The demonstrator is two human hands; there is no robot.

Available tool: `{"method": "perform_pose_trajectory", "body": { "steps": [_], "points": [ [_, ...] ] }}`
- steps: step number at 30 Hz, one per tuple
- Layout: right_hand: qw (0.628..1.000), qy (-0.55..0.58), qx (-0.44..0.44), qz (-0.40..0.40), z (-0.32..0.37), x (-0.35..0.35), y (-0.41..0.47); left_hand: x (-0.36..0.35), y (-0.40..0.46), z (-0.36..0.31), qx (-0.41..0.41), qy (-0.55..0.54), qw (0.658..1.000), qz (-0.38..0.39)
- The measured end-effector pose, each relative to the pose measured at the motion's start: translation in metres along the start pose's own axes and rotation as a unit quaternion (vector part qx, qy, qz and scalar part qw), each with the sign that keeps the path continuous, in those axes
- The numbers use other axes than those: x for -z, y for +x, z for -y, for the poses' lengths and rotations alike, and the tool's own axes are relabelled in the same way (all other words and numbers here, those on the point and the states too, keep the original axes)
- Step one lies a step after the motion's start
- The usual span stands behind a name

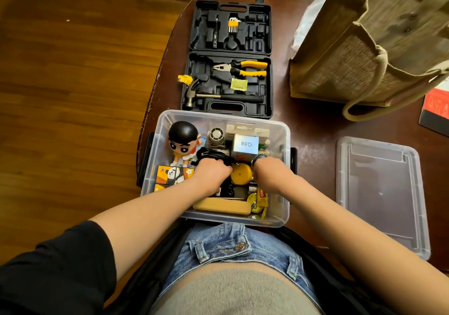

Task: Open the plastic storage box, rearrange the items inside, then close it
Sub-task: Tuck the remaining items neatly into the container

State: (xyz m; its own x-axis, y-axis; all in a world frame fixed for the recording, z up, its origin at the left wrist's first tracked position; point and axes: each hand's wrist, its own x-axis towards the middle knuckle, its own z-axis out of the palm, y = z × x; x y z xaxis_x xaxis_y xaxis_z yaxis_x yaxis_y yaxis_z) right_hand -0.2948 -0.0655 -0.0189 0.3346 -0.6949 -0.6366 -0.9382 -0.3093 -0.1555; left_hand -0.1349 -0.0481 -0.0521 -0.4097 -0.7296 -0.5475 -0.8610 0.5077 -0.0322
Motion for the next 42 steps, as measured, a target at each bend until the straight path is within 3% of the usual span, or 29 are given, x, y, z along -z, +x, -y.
{"method": "perform_pose_trajectory", "body": {
  "steps": [7,15,22,31,34,37,42],
  "points": [
    [0.998,-0.006,-0.005,-0.069,-0.003,0.004,0.003,0.001,-0.004,0.000,0.010,-0.024,1.000,-0.009],
    [0.998,0.007,-0.056,-0.006,0.016,-0.024,0.022,0.001,-0.004,0.008,0.024,-0.119,0.992,0.036],
    [0.994,0.039,-0.098,-0.042,0.024,-0.039,0.022,-0.001,-0.006,0.008,0.022,-0.160,0.987,0.024],
    [0.991,0.117,-0.065,-0.010,0.011,-0.021,0.007,0.004,-0.017,0.016,0.033,-0.300,0.951,-0.068],
    [0.986,0.158,-0.050,-0.016,0.010,-0.015,-0.003,0.007,-0.019,0.017,0.043,-0.386,0.917,-0.087],
    [0.983,0.182,-0.032,-0.016,0.011,-0.012,-0.011,0.013,-0.020,0.014,0.010,-0.470,0.881,-0.059],
    [0.968,0.245,-0.014,-0.054,0.006,-0.001,-0.022,0.013,-0.020,0.015,-0.006,-0.425,0.905,-0.030]
  ]
}}
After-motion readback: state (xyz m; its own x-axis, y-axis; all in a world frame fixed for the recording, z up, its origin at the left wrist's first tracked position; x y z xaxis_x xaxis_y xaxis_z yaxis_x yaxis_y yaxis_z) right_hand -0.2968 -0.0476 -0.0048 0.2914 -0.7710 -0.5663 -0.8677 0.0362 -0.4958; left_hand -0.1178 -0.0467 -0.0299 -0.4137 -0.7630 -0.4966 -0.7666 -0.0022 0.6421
